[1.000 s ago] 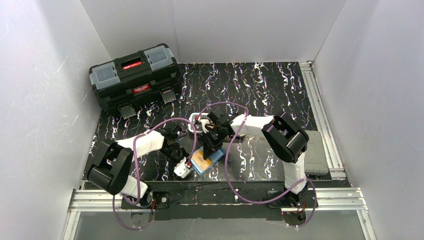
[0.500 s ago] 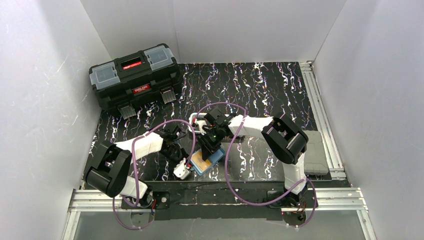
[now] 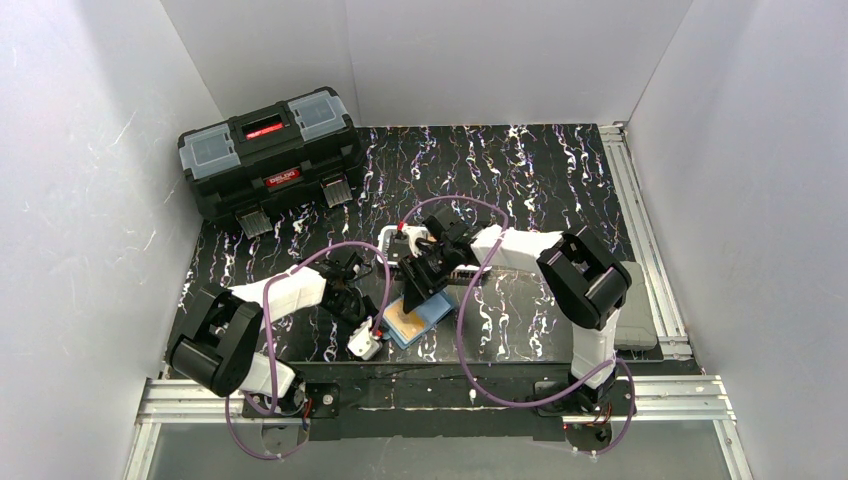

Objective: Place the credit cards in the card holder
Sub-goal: Insert the credit card into the card holder.

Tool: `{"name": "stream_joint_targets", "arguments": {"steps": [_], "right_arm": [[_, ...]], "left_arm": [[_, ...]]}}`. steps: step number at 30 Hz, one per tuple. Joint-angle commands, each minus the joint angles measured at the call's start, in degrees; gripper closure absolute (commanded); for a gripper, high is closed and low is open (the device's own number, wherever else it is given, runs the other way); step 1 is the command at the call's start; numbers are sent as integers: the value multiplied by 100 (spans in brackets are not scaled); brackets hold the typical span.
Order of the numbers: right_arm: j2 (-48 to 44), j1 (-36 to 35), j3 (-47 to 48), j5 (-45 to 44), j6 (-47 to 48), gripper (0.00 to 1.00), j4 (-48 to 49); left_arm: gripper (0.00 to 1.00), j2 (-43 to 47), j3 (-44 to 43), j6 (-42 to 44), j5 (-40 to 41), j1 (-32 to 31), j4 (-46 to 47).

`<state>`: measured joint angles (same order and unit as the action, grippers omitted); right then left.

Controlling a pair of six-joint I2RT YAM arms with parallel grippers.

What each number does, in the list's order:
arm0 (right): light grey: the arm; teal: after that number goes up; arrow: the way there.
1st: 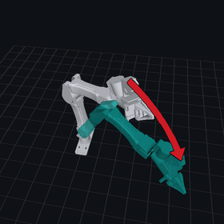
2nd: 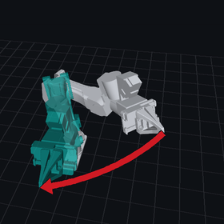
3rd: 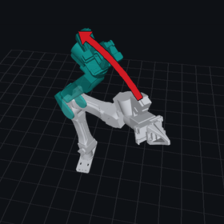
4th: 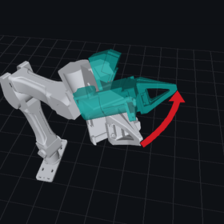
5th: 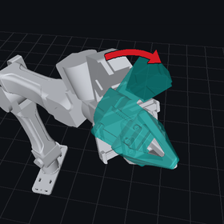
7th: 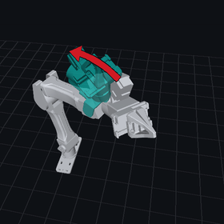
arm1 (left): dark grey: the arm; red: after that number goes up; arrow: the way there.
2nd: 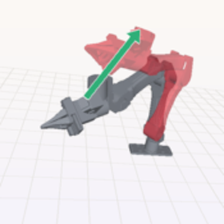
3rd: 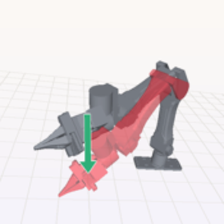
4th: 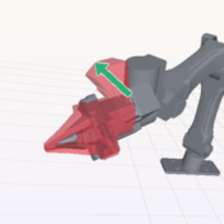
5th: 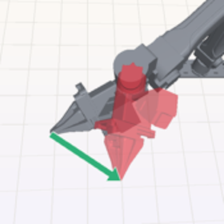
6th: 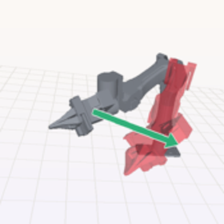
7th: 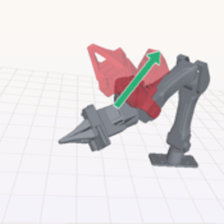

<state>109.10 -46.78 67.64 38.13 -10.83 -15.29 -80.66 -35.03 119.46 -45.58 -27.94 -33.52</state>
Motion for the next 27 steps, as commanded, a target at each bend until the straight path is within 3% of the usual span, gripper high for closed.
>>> {"name": "stream_joint_targets", "arguments": {"steps": [1,14,27], "right_arm": [[-73,-85,111,292,-14,35,127],[261,-425,617,145,317,35,-546],[-362,-196,218,-519,222,37,-466]], "left_arm": [[96,66,133,1129,58,-27,-55],[96,77,153,1081,32,-27,53],[97,119,193,1143,45,-27,8]]}}
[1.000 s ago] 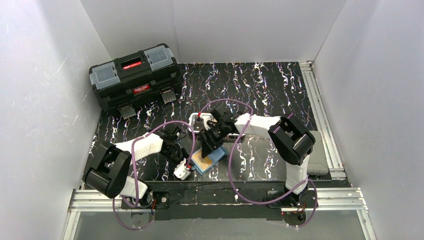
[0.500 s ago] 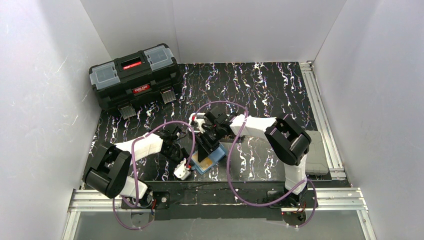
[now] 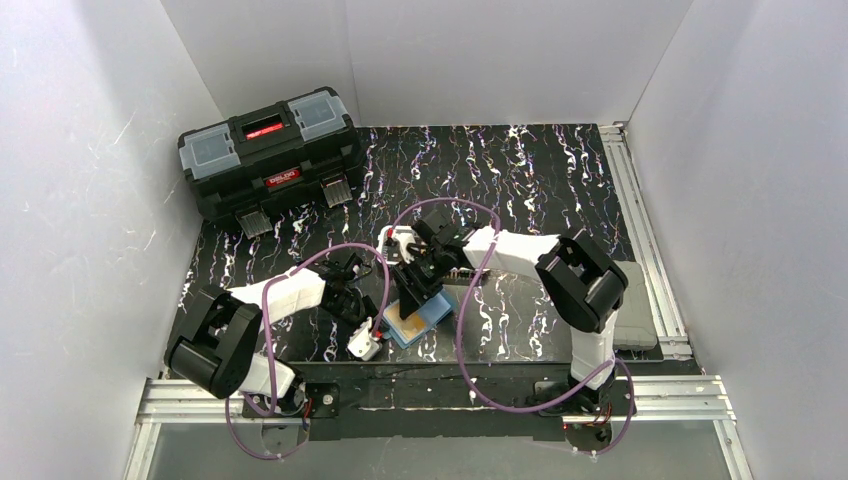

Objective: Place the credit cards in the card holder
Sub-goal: Insert the credit card into the card holder.

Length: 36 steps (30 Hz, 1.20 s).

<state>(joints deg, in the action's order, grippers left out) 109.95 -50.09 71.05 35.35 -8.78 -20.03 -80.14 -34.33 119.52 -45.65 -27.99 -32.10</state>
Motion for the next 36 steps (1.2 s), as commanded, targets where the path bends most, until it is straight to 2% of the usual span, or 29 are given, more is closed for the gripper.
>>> {"name": "stream_joint_targets", "arguments": {"steps": [1,9,28,34,36], "right_arm": [[-442,139,-148,-233,16,37,6],[-167,73,-142,35,50,37,-84],[35,-486,373,-379,423,37,-649],[66,-531,482,-448,500,38,-757],[7,-465,497,-537,470,38,-794]], "left_arm": [[97,68,115,1131,51,-21,-134],[97,66,91,1108,71,-20,-149],[97,79,92,1084,38,-27,-59],[97,98,110,1018,48,-21,54],[95,180,126,997,83,-22,51]]}}
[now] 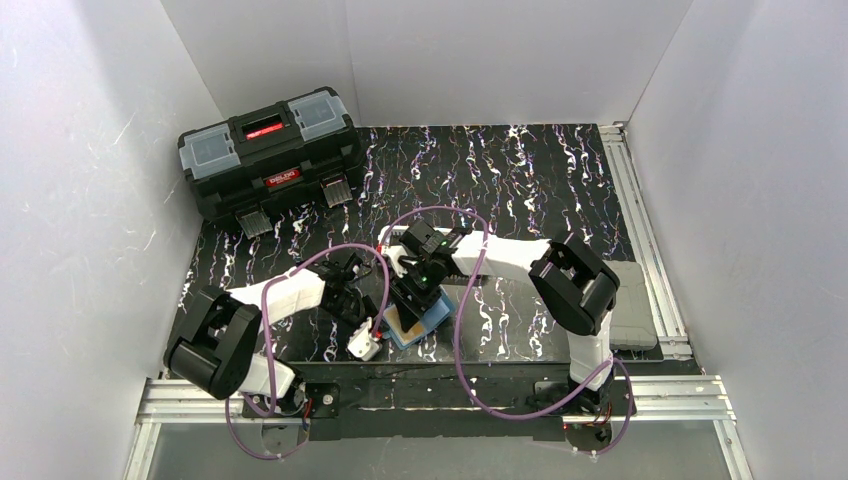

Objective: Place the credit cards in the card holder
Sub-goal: Insert the credit card into the card holder.

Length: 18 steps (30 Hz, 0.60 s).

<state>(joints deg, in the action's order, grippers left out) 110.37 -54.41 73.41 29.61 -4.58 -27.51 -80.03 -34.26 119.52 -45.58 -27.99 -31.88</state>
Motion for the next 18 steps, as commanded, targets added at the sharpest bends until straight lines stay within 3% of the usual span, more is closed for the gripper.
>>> {"name": "stream_joint_targets", "arguments": {"steps": [1,4,12,18], "right_arm": [[-112,26,244,-16,17,37,-33],[-403,280,182,-130,-116,35,48],[-912,640,517,-576,-217,25,-410],[-881,888,1357,-2945,-725,20,-1504]], "left_arm": [[91,212,133,990,104,-23,21],[80,464,173,980,179,-23,-20],[72,1382,88,653,474,-19,-567],[70,2051,-137,-429,740,20,-690]]}}
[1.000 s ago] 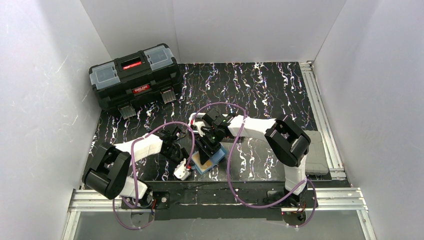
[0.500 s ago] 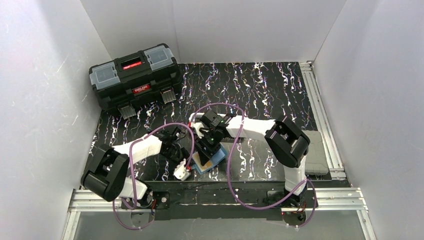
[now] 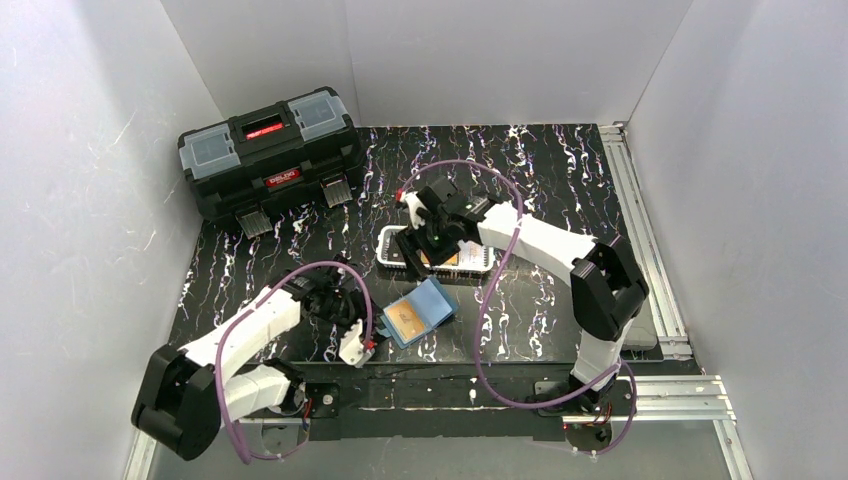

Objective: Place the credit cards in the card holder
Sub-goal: Insert the credit card into the card holder, then pick up the credit card from the storage box.

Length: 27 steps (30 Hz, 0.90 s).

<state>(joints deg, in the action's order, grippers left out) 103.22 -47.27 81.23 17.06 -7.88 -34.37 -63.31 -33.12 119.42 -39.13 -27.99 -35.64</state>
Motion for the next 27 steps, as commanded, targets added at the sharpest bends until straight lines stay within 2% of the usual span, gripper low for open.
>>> {"name": "stream_joint_targets", "arguments": {"steps": [1,3,4,5,6,9,11,13,18,19,20,21,22,27], "right_arm": [[-240,253,611,-1967,-521,20,-854],[-478,443,575,-2020,-849,21,-736],[-634,574,487,-1870,-1080,16,-600],[-861,716,335,-1768,-1359,5,-422],[-1039,881,107,-1374,-1497,2,-169],[-1188,1501,-343,-466,-1823,2,324],[-997,1631,-123,-822,-1836,2,-35],[-758,1631,151,-1133,-1811,8,-434],[-524,1633,167,-1281,-2078,13,-355],[-398,1632,198,-1320,-2145,13,-399],[-307,1633,220,-1505,-2229,12,-521],[-162,1633,275,-1661,-2298,6,-661],[-8,1613,311,-1895,-2410,7,-721],[632,1371,639,-2332,-2519,12,-930]], "left_arm": [[69,433,-338,-690,148,31,-260],[67,547,-490,-1404,231,54,-18],[66,570,-593,-1860,283,63,153],[65,559,-702,-2379,341,75,290],[64,506,-843,-2700,421,93,417],[63,152,-1368,-3739,516,189,769],[62,-239,-1794,-4251,497,274,968],[60,-693,-2183,-4758,503,318,1316],[59,-2303,-3600,-5197,170,332,1567],[59,-2719,-3700,-5056,-57,336,1885],[59,-2959,-3675,-4948,-197,338,2173],[59,-3246,-3763,-5014,-313,337,2403],[59,-3421,-3928,-5355,-355,402,2409],[61,-2844,-3477,-5332,-572,803,1890]]}}
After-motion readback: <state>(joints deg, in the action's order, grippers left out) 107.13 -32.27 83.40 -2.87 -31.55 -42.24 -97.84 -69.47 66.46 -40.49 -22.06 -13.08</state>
